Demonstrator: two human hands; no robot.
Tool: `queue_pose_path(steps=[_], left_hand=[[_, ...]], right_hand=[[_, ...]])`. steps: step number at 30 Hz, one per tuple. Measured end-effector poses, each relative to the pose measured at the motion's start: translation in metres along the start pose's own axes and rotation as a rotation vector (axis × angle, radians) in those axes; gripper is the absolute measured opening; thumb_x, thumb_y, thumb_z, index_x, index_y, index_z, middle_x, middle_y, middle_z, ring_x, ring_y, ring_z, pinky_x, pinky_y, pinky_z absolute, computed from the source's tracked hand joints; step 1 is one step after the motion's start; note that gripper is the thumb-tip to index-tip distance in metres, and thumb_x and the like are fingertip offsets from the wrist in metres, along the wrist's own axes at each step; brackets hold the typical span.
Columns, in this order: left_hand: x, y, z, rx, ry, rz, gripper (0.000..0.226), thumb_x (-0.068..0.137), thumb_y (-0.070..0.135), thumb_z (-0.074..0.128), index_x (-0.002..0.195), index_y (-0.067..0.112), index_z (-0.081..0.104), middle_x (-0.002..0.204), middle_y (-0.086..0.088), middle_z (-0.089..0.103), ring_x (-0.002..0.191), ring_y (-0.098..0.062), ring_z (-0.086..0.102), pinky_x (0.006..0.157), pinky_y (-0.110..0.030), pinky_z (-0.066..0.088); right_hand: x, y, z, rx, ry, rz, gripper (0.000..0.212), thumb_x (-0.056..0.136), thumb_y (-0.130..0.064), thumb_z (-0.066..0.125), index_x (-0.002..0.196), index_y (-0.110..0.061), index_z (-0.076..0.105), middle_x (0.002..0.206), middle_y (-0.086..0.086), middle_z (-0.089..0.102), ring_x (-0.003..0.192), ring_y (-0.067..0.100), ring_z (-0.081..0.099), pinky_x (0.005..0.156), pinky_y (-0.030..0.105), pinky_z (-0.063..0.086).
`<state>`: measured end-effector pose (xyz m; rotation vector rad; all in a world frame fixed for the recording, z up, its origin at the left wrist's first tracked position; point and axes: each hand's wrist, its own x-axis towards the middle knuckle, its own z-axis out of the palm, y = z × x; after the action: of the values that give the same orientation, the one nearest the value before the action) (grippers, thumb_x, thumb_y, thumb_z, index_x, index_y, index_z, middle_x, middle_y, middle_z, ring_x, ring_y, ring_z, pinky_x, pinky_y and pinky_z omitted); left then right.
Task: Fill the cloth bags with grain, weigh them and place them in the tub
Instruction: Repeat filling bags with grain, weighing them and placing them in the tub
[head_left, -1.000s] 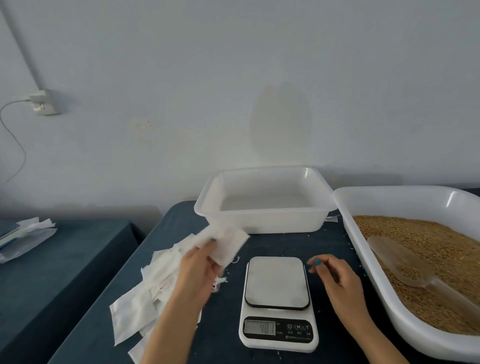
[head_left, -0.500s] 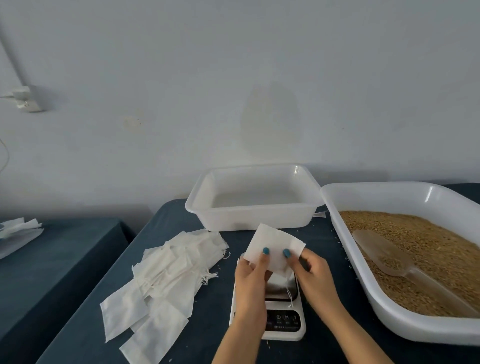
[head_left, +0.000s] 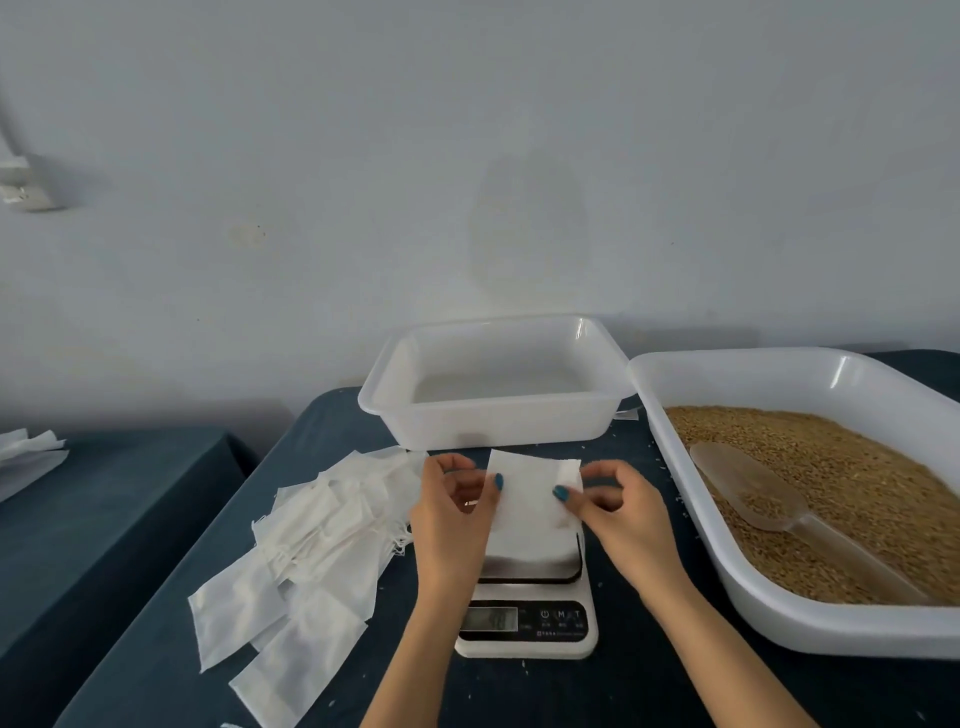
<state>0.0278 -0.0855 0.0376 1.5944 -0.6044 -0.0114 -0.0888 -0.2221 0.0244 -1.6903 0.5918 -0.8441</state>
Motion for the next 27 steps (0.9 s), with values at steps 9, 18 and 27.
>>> queue_pose_path(steps=[9, 18, 27], left_hand=[[0.003, -0.001, 0.007, 0.714, -0.406, 0.692, 0.09, 0.069, 0.055, 0.073, 0.143, 0.024, 0.034, 0.144, 0.008, 0.045, 0.14, -0.01, 0.034, 0.123, -0.035, 0.019], [0.006, 0.004, 0.001, 0.778, -0.413, 0.612, 0.04, 0.086, 0.03, 0.062, 0.121, 0.015, 0.05, 0.107, 0.002, 0.059, 0.085, -0.019, 0.059, 0.066, -0.029, 0.044], [0.005, 0.005, -0.002, 0.875, -0.393, 0.638, 0.037, 0.089, 0.023, 0.06, 0.122, 0.009, 0.052, 0.107, -0.002, 0.059, 0.092, -0.02, 0.06, 0.071, -0.023, 0.036]], right_hand=[[0.002, -0.014, 0.011, -0.201, -0.048, -0.192, 0.034, 0.077, -0.032, 0.08, 0.068, -0.02, 0.05, 0.057, -0.015, 0.052, 0.053, 0.003, 0.047, 0.054, 0.019, 0.041], [-0.003, -0.026, 0.005, -0.39, -0.065, -0.307, 0.026, 0.082, -0.058, 0.059, 0.094, -0.035, 0.065, 0.075, -0.017, 0.064, 0.071, 0.003, 0.06, 0.06, 0.022, 0.049], [-0.011, -0.032, 0.008, -0.491, 0.021, -0.474, 0.015, 0.081, -0.043, 0.074, 0.081, -0.029, 0.069, 0.092, -0.02, 0.051, 0.095, 0.001, 0.05, 0.073, 0.009, 0.038]])
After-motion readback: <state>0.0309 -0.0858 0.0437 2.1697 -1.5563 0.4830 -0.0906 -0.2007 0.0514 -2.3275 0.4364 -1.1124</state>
